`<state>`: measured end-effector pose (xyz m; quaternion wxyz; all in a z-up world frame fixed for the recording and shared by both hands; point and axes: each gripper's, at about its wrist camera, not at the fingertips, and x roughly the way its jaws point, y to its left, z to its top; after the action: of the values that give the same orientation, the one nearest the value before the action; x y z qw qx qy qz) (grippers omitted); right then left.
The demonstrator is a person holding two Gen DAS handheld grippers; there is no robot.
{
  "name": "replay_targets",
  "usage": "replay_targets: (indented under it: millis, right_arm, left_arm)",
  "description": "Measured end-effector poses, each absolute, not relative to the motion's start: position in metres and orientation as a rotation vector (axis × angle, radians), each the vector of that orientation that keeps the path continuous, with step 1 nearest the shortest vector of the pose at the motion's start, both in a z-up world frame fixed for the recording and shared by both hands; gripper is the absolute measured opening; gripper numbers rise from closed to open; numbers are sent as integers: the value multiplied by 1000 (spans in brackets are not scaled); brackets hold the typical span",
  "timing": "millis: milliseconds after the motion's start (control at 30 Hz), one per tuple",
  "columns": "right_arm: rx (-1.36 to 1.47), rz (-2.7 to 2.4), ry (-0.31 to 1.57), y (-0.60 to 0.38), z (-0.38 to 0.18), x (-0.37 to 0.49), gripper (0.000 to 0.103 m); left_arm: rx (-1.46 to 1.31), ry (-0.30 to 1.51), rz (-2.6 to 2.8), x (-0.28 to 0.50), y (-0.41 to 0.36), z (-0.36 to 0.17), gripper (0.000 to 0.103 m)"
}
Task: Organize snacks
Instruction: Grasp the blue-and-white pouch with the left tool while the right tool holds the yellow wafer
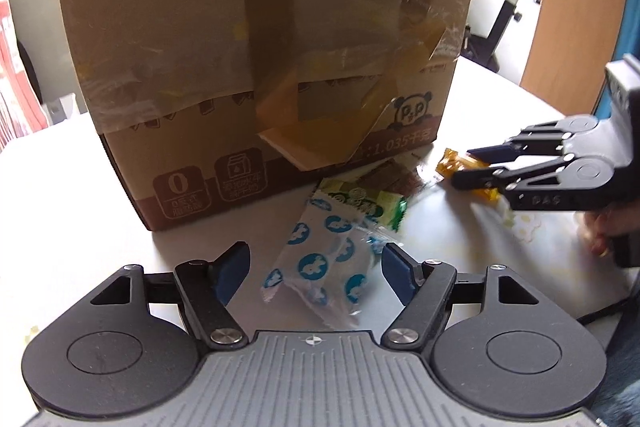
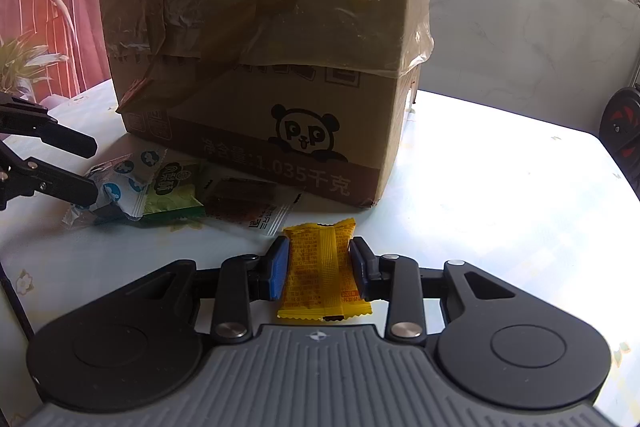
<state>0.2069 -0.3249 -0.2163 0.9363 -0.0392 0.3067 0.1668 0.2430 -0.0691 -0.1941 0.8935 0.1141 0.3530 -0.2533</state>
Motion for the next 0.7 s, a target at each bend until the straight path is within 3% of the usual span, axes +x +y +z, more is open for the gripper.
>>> replay_targets:
  millis: [367,533,700]
  right_arm:
    - [-79,342,627,-325,-216,207,35]
    - [-79,343,627,-324,-217,207,35]
    - [-79,342,627,-324,-217,207,35]
  left_arm:
    - [239,788,-463,265,-78,-213,75]
    - [161,793,-399,265,-69,-213,57]
    - [143,783,-368,263,-65,-214,54]
